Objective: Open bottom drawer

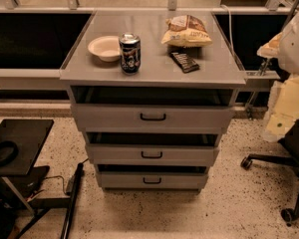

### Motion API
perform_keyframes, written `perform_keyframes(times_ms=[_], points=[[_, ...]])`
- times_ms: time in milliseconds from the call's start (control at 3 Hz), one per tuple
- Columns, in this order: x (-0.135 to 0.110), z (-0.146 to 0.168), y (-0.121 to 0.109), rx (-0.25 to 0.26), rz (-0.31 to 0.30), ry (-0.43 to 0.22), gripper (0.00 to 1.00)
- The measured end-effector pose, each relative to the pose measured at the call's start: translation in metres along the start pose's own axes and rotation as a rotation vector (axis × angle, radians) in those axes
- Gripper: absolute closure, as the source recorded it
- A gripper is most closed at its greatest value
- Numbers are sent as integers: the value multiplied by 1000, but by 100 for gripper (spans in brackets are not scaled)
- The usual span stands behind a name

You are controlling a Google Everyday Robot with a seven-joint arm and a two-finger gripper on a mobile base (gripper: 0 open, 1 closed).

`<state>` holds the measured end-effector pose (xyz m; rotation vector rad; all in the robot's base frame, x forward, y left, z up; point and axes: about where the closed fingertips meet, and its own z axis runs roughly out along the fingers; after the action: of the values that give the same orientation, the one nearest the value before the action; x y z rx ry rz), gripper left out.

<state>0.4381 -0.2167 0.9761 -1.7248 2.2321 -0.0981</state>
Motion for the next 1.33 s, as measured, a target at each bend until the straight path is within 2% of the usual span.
perform_keyframes(times_ms=[667,1000,1333], points=[[-1,5,6,-3,-18,-19,0],[4,36,29,-39,-54,-96,0],[27,104,67,-109,-40,-239,0]])
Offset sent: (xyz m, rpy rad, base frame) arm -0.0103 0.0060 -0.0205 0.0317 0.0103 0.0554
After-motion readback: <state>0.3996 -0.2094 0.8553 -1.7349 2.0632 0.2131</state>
